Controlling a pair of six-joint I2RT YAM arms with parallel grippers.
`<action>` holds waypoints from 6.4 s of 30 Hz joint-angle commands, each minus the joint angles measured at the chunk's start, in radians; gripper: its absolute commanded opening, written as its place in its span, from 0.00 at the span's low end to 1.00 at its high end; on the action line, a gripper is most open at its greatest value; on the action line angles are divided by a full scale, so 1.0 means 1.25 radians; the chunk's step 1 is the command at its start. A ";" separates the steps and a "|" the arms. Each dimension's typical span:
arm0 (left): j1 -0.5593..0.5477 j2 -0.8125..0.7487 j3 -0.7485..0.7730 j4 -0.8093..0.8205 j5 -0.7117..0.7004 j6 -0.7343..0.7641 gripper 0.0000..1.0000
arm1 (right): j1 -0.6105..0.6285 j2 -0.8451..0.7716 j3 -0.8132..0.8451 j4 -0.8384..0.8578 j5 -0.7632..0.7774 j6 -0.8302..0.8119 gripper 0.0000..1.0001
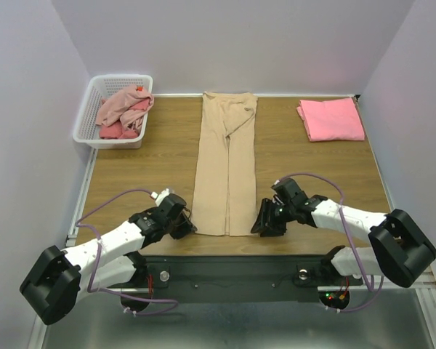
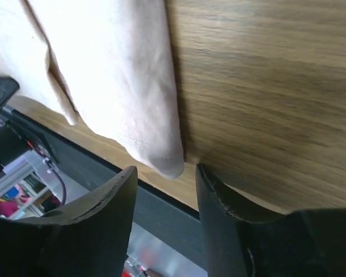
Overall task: Fold and stack the t-shirts
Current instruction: Fold the tshirt
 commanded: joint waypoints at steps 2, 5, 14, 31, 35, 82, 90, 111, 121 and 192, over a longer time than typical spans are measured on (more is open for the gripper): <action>-0.003 0.000 -0.016 0.023 0.007 0.000 0.00 | 0.007 0.024 -0.008 0.027 0.065 0.016 0.50; -0.003 0.000 -0.021 0.027 0.008 -0.001 0.00 | 0.008 0.050 -0.006 0.031 0.065 0.016 0.41; -0.010 -0.023 -0.035 0.026 0.053 -0.023 0.00 | 0.007 0.025 -0.015 0.033 0.031 0.001 0.01; -0.133 -0.051 0.050 -0.003 -0.045 -0.108 0.00 | 0.007 -0.092 0.067 -0.083 0.191 -0.004 0.00; -0.111 -0.008 0.127 -0.011 -0.103 -0.073 0.00 | 0.007 -0.041 0.163 -0.097 0.280 -0.038 0.00; 0.263 0.761 0.894 0.074 -0.077 0.396 0.00 | -0.189 0.615 0.928 -0.093 0.436 -0.248 0.00; 0.274 0.826 0.956 0.056 -0.063 0.411 0.00 | -0.204 0.666 0.963 -0.092 0.411 -0.254 0.00; 0.270 0.635 0.751 0.074 -0.032 0.395 0.98 | -0.206 0.490 0.740 -0.088 0.279 -0.246 1.00; 0.231 0.491 0.434 0.219 0.044 0.317 0.98 | -0.199 0.298 0.454 -0.015 0.227 -0.212 0.98; 0.202 0.404 0.654 0.061 -0.054 0.369 0.00 | -0.222 0.188 0.631 -0.087 0.249 -0.241 0.00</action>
